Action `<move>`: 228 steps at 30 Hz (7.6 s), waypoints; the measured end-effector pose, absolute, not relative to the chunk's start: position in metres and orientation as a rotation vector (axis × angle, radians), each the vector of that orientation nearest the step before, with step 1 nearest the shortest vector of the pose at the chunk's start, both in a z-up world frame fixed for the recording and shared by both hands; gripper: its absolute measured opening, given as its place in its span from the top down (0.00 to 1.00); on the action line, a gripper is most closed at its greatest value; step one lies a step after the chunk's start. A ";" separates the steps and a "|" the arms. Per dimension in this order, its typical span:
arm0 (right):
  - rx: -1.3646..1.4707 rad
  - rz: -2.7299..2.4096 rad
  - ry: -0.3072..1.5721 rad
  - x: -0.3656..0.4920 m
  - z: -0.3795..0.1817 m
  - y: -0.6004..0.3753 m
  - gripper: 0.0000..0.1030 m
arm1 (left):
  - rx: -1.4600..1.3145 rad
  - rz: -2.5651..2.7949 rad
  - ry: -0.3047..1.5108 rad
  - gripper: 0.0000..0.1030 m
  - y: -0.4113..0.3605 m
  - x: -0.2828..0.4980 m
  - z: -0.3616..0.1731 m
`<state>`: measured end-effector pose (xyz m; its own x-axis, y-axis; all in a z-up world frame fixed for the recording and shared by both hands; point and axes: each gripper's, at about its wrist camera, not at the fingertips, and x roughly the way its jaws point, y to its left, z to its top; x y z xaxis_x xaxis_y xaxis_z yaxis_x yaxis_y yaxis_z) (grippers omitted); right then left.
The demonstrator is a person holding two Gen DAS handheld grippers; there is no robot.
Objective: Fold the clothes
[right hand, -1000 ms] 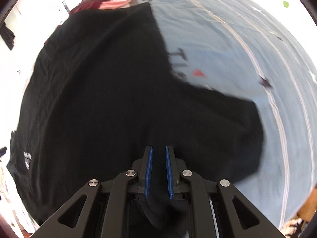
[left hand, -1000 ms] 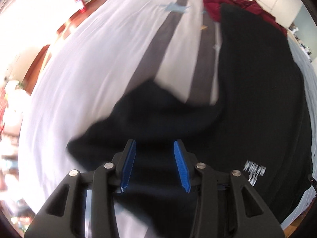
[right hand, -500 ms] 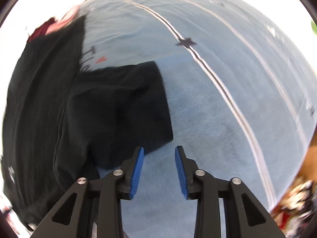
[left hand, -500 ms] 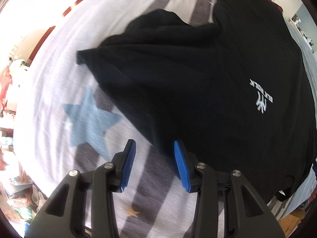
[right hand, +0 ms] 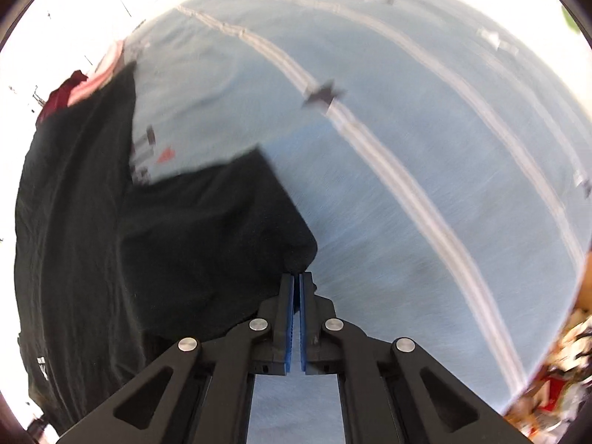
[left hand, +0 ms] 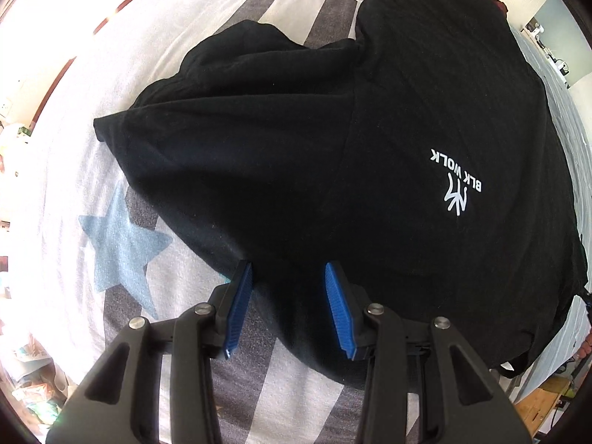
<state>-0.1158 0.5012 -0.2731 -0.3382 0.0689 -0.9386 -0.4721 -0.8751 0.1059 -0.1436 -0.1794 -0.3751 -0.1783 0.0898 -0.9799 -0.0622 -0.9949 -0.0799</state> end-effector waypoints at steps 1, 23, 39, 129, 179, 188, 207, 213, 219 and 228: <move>-1.546 2.281 0.500 -0.113 -0.259 0.508 0.98 | -1.944 2.338 -0.030 0.64 -0.178 -0.145 -0.374; -1.640 2.114 0.606 -0.093 -0.308 0.528 0.84 | -1.978 2.314 -0.009 0.64 -0.130 -0.154 -0.369; -1.574 2.102 0.868 -0.120 -0.323 0.525 0.93 | -1.987 2.312 0.022 0.64 -0.117 -0.116 -0.369; -2.040 3.213 -0.048 -0.090 -0.129 -0.113 0.63 | -1.697 2.650 -0.310 0.44 -0.294 -0.119 -0.343; -2.044 3.045 -0.192 -0.091 -0.212 -0.054 0.97 | -1.372 2.535 -0.479 0.99 -0.249 -0.235 -0.271; -2.110 3.040 -0.319 -0.076 -0.216 -0.062 0.97 | -1.595 2.481 -0.459 1.00 -0.263 -0.213 -0.320; -2.076 3.053 -0.128 -0.113 -0.190 0.001 0.97 | -1.674 2.385 -0.448 0.47 -0.216 -0.221 -0.388; -2.089 3.054 -0.129 -0.113 -0.190 -0.006 0.97 | -1.680 2.377 -0.422 0.47 -0.212 -0.209 -0.395; -2.028 3.067 -0.126 -0.128 -0.179 0.001 0.97 | -1.640 2.400 -0.519 0.47 -0.216 -0.210 -0.388; -1.998 3.099 -0.154 -0.150 -0.155 0.011 0.97 | -1.637 2.396 -0.583 0.47 -0.209 -0.207 -0.387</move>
